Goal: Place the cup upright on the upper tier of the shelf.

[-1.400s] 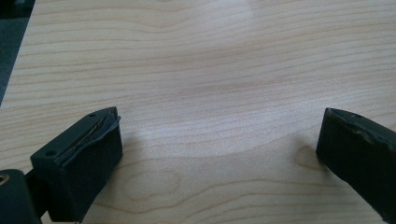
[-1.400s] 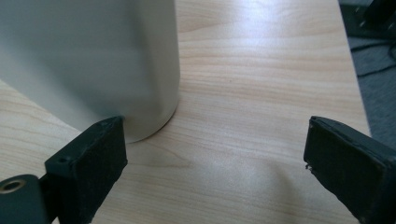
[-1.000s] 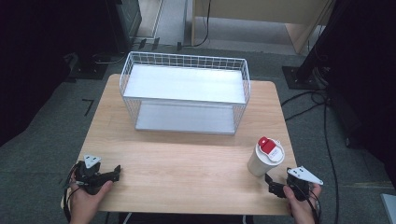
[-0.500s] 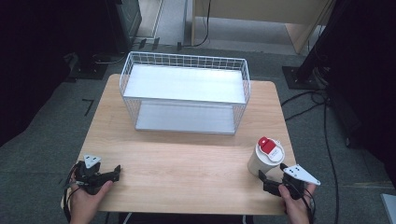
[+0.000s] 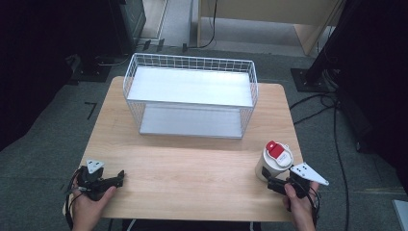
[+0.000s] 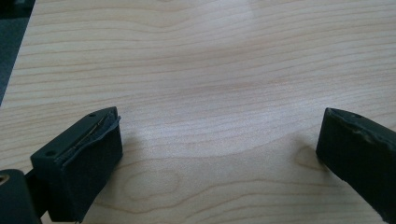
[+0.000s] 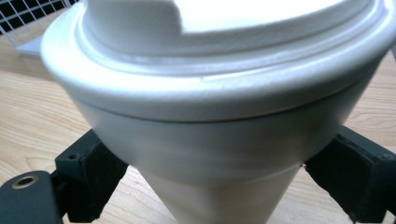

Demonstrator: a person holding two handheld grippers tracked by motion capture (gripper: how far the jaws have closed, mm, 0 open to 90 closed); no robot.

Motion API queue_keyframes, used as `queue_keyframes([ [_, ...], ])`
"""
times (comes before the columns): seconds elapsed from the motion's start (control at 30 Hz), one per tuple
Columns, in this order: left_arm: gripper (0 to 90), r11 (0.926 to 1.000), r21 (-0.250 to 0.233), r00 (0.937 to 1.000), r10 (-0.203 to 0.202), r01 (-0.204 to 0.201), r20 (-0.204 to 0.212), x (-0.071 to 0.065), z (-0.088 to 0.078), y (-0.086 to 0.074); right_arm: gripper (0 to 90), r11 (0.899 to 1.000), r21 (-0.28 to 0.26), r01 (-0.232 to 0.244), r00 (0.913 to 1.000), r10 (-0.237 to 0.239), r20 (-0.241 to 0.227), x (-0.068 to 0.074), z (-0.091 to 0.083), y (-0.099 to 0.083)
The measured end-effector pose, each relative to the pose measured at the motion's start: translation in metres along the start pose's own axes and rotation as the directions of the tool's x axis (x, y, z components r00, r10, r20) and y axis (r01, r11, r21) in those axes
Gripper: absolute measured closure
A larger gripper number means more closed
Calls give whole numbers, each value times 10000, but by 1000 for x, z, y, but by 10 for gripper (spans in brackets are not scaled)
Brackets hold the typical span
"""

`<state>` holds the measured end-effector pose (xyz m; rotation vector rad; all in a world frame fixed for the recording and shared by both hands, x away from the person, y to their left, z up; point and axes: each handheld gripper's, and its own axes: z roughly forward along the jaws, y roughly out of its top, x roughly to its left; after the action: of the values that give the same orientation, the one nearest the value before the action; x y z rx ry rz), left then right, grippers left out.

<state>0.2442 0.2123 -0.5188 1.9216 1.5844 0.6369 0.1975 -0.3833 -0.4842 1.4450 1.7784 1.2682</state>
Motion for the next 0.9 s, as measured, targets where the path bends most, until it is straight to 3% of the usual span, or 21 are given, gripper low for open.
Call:
queue_keyframes([
  [0.57,7,10000,14,10000,7,-7,-30,0,0,0,66,9977,-538,-406,9966,366,-734,-8,19,6],
  [0.9,6,10000,3,10000,-6,6,-32,0,0,0,67,9958,-691,-595,9959,545,-720,-10,16,3],
])
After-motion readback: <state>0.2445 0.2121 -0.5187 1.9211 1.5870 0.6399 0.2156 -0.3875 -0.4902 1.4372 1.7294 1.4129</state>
